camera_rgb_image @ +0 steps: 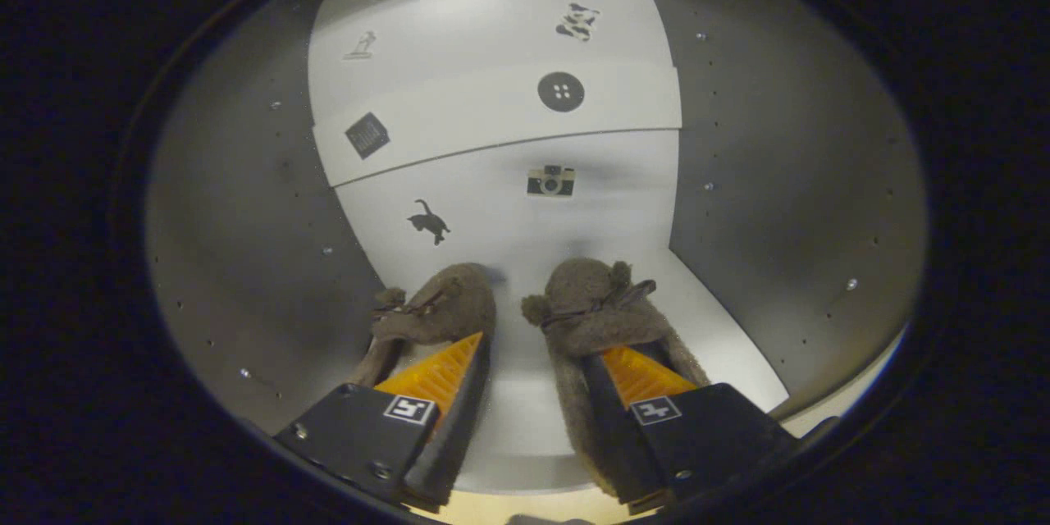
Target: Open the shoe cabinet door, grab the shoes and put them into the shoe cabinet, then close the shoe cabinet door.
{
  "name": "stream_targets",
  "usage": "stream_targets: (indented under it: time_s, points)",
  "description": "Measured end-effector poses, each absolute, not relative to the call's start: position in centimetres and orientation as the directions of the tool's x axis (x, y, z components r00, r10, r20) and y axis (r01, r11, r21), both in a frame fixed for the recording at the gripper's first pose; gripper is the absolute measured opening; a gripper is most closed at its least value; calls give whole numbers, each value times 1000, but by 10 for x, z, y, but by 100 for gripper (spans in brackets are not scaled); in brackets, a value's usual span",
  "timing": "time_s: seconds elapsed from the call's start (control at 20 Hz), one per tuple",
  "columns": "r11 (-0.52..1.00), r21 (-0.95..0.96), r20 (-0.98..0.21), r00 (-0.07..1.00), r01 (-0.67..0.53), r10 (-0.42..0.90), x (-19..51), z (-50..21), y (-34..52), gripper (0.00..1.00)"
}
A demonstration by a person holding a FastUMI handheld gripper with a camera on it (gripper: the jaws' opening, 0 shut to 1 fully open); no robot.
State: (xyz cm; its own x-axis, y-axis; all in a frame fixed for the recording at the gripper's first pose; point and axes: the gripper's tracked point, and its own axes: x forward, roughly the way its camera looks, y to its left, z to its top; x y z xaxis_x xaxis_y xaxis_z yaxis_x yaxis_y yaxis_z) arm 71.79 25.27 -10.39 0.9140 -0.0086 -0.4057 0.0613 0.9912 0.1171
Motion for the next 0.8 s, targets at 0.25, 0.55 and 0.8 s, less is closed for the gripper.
stream_targets:
  time_s: [0.25,0.55,0.8]
  points:
    - [993,102,-329,944,56,-19,673,-84,256,76]
    - [995,86,-249,968,42,-19,589,-61,263,82]
    - [998,63,-184,983,28,-16,500,-45,273,100]
